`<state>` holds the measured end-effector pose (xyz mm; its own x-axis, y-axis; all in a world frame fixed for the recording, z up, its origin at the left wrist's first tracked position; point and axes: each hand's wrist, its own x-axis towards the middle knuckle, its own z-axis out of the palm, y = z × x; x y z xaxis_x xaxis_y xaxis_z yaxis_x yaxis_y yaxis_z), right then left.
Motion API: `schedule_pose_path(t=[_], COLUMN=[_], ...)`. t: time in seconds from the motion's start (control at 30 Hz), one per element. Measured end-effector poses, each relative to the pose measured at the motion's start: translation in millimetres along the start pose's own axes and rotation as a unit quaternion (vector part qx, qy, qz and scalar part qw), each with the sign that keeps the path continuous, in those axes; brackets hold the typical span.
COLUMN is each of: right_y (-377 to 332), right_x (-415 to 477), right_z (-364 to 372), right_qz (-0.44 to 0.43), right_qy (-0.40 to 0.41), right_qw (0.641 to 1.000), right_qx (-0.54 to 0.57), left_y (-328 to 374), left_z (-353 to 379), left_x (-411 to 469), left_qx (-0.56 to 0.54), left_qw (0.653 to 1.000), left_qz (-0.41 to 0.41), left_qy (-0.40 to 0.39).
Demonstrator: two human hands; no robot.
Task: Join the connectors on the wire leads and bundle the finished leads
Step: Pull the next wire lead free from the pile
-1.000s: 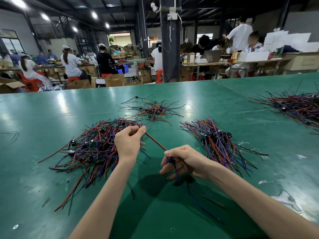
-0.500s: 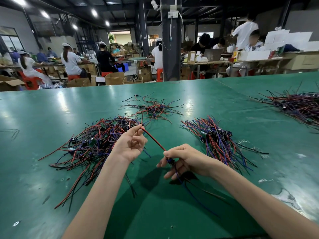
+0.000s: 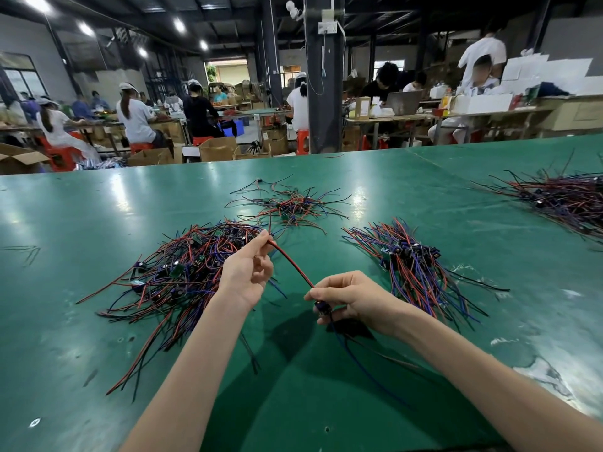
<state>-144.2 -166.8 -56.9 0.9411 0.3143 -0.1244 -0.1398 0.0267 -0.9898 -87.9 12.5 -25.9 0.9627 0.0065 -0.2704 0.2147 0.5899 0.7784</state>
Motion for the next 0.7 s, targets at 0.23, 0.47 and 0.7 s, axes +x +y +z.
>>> schedule_pose_path(t=[0.23,0.47,0.7], right_y=[-0.4,-0.5,1.8], right_x=[2.3,1.7,2.8], right_z=[1.7,0.1,2.7], right_qz=[-0.023,-0.05,-0.065], right_qy=[0.069,0.097,0.105], right_qw=[0.996,0.993,0.991], right_qx=[0.056,0.041,0.041], left_y=[-18.6,-43.6,-47.0], left_z=[6.3,11.1,11.2], left_x=[-4.4,-13.5,-12.3], left_qx=[0.126,0.304,0.286], left_qw=[0.988,0.936,0.944], left_qz=[0.038,0.076,0.09], left_qy=[-0.085,-0.158,-0.136])
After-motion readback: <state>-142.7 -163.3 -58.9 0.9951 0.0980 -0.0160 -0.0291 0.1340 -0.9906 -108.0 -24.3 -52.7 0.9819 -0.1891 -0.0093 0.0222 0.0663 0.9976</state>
